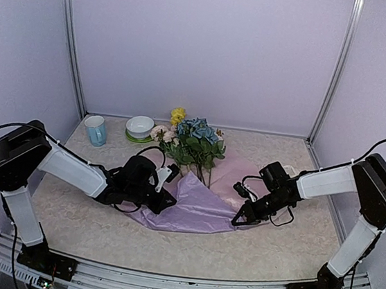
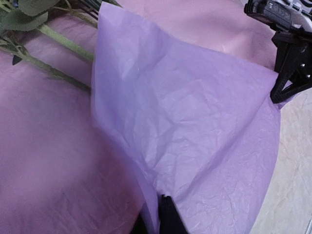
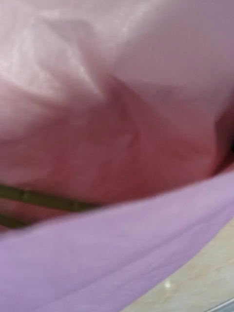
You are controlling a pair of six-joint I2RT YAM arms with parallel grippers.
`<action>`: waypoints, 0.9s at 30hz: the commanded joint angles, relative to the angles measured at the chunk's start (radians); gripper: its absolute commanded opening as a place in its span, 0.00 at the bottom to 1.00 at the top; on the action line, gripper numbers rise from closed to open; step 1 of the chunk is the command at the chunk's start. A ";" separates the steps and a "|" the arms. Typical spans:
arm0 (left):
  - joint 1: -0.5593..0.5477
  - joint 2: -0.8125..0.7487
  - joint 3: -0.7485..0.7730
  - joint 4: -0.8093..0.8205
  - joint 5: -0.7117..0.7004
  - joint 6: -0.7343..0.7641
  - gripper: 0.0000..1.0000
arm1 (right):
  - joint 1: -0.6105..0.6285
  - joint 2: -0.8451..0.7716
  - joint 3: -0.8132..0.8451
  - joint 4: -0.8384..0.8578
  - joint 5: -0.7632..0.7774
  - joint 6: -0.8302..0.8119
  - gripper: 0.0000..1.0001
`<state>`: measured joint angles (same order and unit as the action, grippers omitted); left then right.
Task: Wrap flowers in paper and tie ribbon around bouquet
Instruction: Press the fold line of the 1/4-folded wrapping paper.
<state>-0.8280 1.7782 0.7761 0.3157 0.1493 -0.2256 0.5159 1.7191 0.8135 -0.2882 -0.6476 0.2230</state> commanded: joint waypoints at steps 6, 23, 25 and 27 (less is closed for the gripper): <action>0.037 -0.121 -0.010 -0.180 -0.216 -0.045 0.54 | -0.022 0.013 -0.006 0.005 0.035 -0.014 0.00; -0.271 -0.086 0.101 -0.457 -0.265 -0.160 0.28 | -0.022 0.030 -0.003 0.015 0.028 -0.021 0.00; -0.245 -0.055 0.088 -0.461 -0.269 -0.189 0.20 | -0.022 0.030 -0.006 0.014 0.024 -0.027 0.00; -0.216 -0.058 0.063 -0.470 -0.251 -0.227 0.18 | -0.022 0.027 -0.011 0.014 0.022 -0.029 0.00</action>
<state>-1.0882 1.7103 0.8783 -0.1280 -0.1684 -0.3889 0.5037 1.7309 0.8120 -0.2802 -0.6464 0.2134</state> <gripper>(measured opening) 0.201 0.003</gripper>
